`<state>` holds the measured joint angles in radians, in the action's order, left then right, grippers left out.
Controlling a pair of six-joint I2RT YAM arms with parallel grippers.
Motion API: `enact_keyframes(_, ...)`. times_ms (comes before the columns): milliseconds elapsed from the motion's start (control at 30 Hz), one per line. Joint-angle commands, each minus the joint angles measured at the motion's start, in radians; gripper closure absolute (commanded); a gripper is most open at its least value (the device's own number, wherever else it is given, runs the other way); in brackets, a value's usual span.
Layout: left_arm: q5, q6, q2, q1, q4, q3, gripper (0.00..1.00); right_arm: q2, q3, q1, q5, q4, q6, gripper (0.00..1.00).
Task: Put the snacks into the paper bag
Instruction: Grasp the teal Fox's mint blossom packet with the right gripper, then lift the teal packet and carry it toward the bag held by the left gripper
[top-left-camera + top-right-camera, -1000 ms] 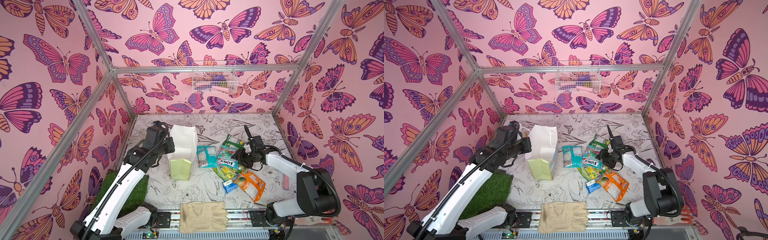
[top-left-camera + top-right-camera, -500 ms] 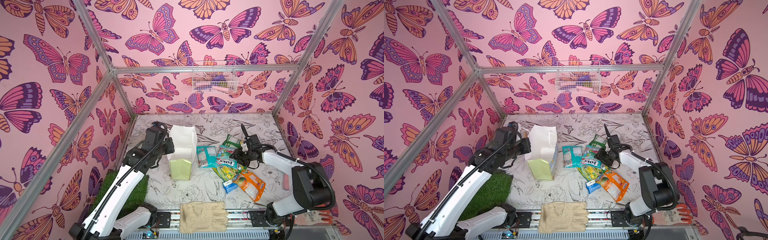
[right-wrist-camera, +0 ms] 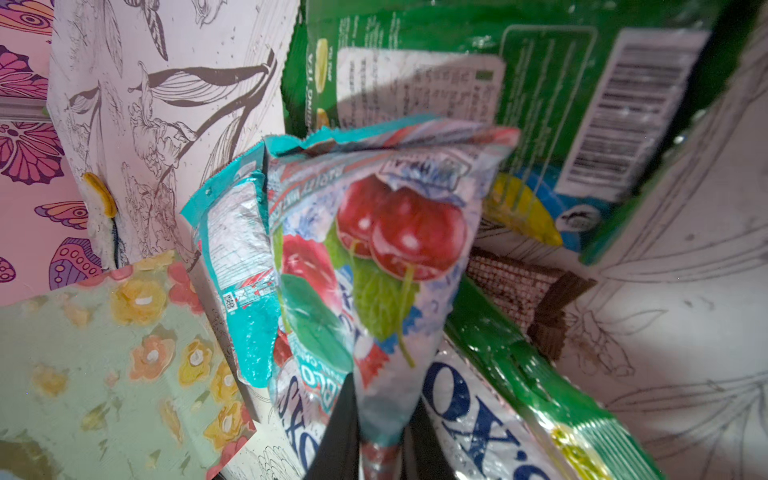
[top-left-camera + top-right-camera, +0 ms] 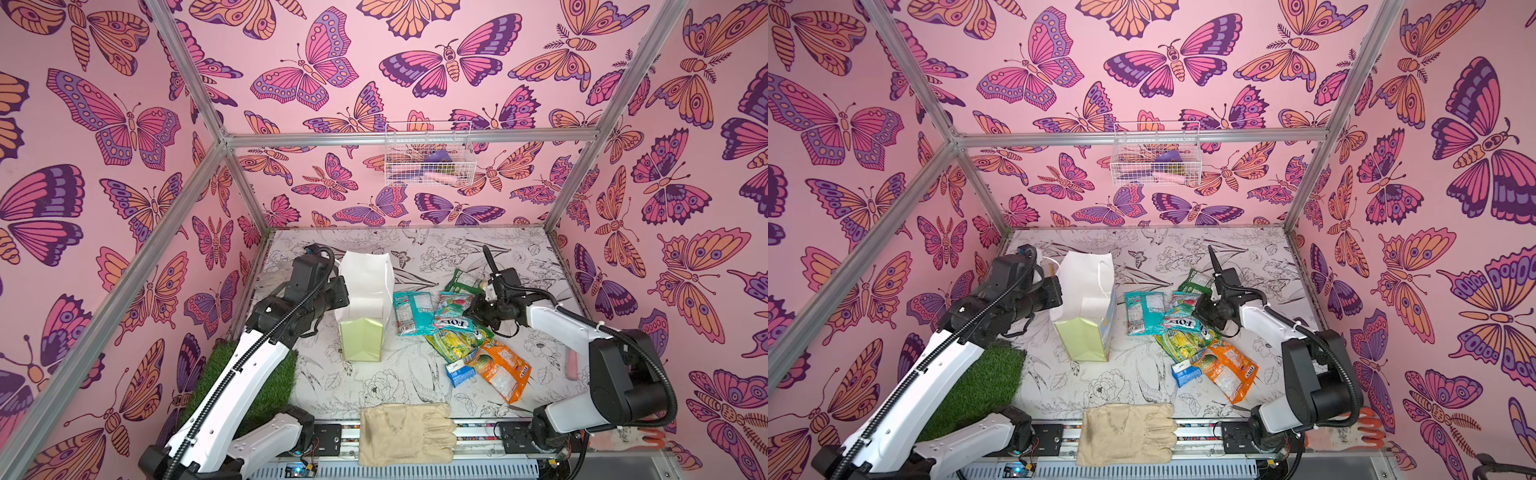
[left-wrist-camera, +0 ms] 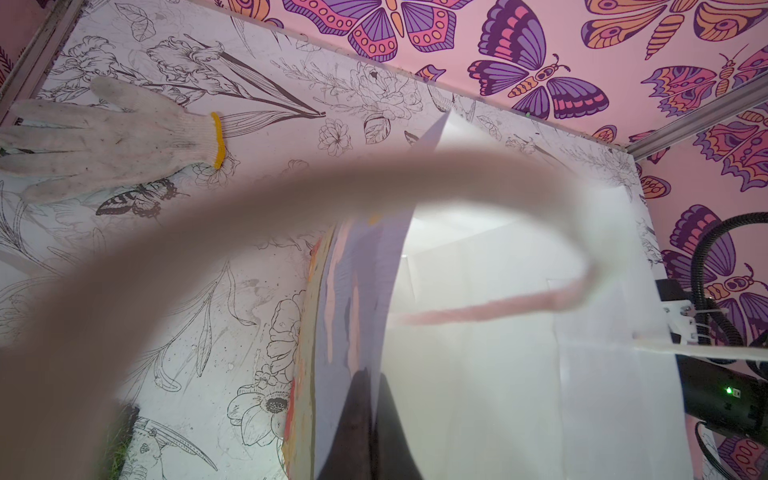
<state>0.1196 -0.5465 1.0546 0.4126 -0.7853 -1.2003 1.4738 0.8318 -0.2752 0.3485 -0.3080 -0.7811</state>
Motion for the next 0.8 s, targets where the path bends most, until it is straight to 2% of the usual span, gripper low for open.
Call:
enact_keyframes(0,-0.005,-0.018,-0.010,-0.005,0.009,0.011,1.00,-0.055,0.033,-0.023,-0.041,-0.053,0.011,0.94)
enact_keyframes(167,0.002,-0.023,-0.016,-0.005,0.009,0.010,1.00,-0.101,0.063,-0.051,-0.066,-0.103,0.026,0.95)
enact_keyframes(233,0.004,-0.030,-0.019,-0.005,0.008,0.010,1.00,-0.119,0.073,-0.062,-0.080,-0.119,0.031,1.00)
enact_keyframes(533,0.005,-0.039,-0.020,-0.005,0.009,0.006,1.00,-0.183,0.123,-0.093,-0.109,-0.180,0.045,1.00)
enact_keyframes(767,0.017,-0.049,-0.012,-0.004,0.007,0.005,1.00,-0.222,0.224,-0.147,-0.152,-0.273,0.077,1.00)
